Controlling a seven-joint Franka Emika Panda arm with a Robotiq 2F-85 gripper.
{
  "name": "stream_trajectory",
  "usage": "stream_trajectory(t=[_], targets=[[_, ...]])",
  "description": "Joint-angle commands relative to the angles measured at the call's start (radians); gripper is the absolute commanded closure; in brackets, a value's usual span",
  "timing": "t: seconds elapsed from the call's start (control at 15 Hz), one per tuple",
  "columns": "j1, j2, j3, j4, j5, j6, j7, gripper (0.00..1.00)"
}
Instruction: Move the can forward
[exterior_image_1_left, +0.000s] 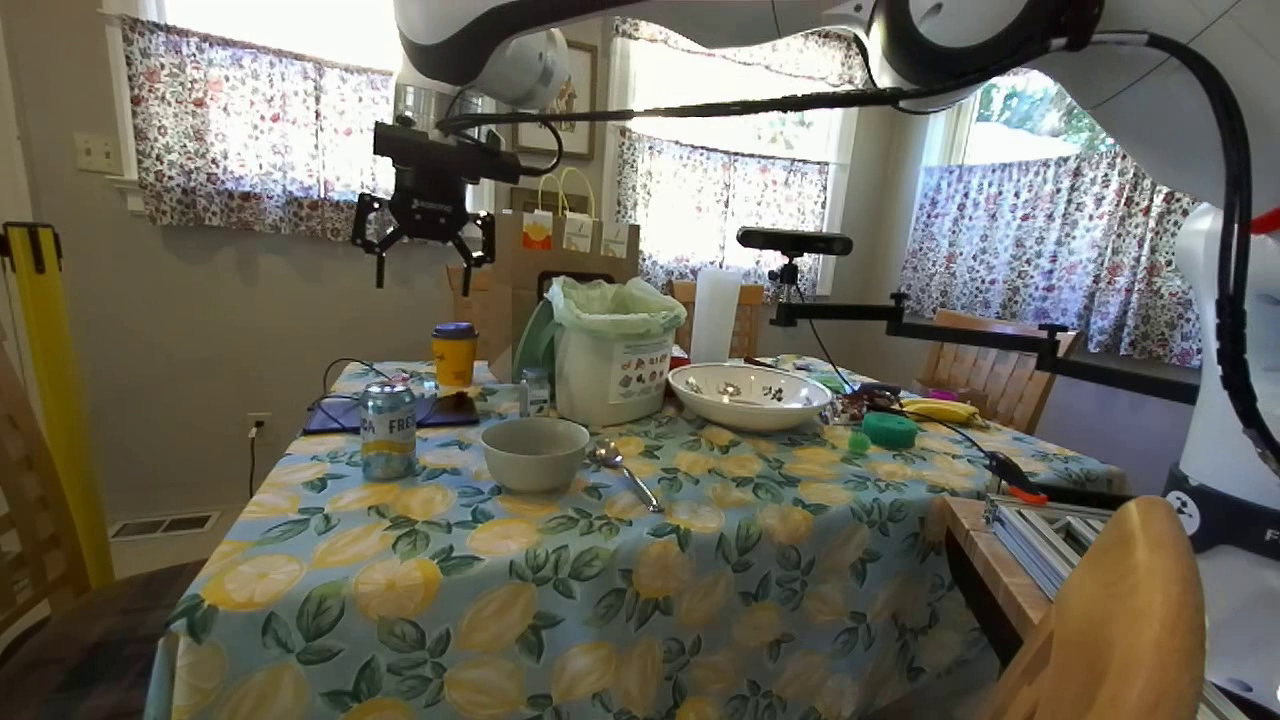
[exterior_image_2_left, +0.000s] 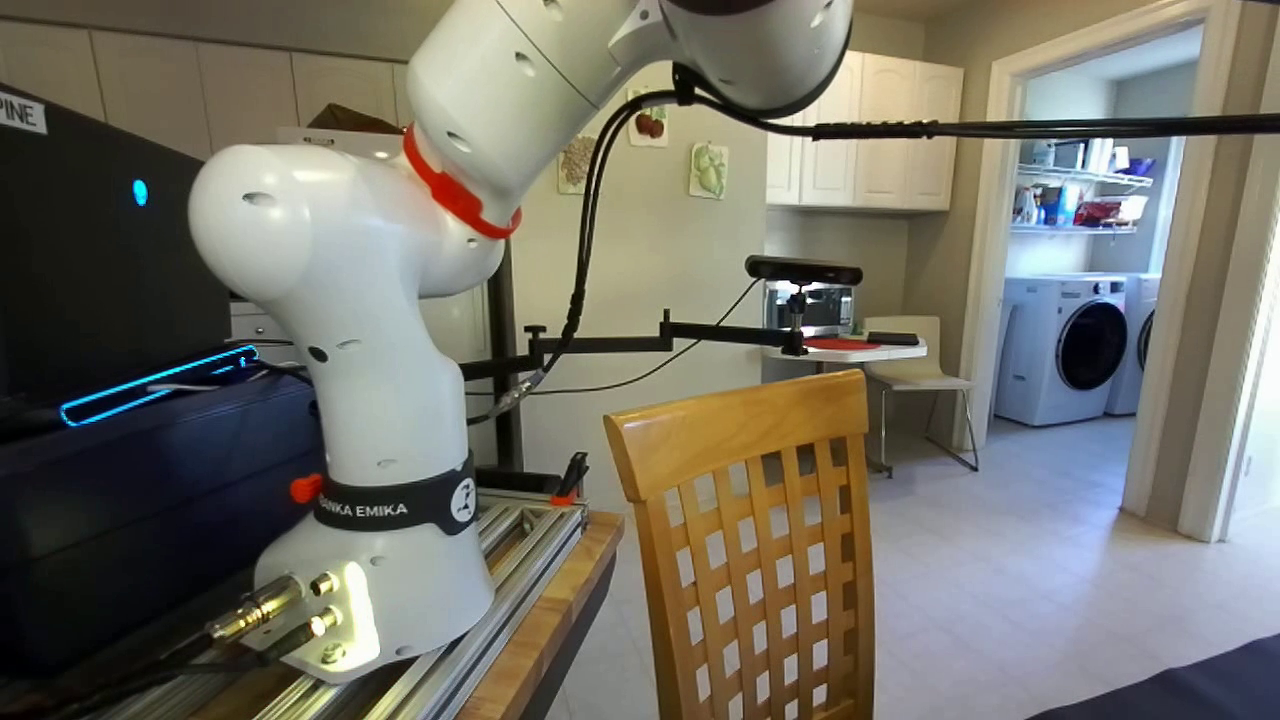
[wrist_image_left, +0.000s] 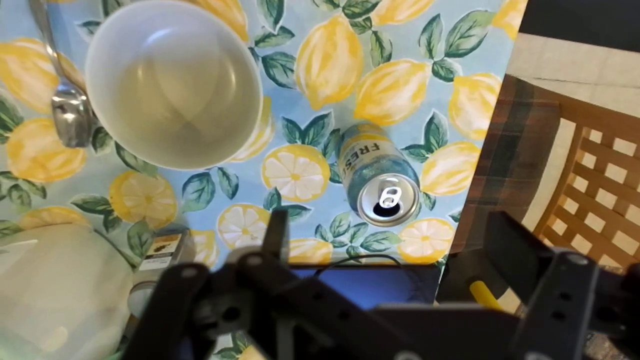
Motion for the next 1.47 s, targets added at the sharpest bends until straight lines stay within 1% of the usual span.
stream_trajectory(t=[0.0,0.27,0.67,1.0,1.07,1.4], targets=[[-0.026,0.103,-0.005,0.157,0.009,-0.046,0.067,0.00],[-0.031,0.155,-0.013,0.208,0.003,-0.050,0.094,0.00],[-0.037,0.211,-0.005,0.268,0.017,-0.051,0.136,0.00],[-0.042,0.236,-0.001,0.297,0.021,-0.071,0.168,0.00],[-0.029,0.185,-0.006,0.205,0.001,-0.044,0.123,0.00],[-0.029,0.187,-0.006,0.203,0.000,-0.045,0.120,0.00]])
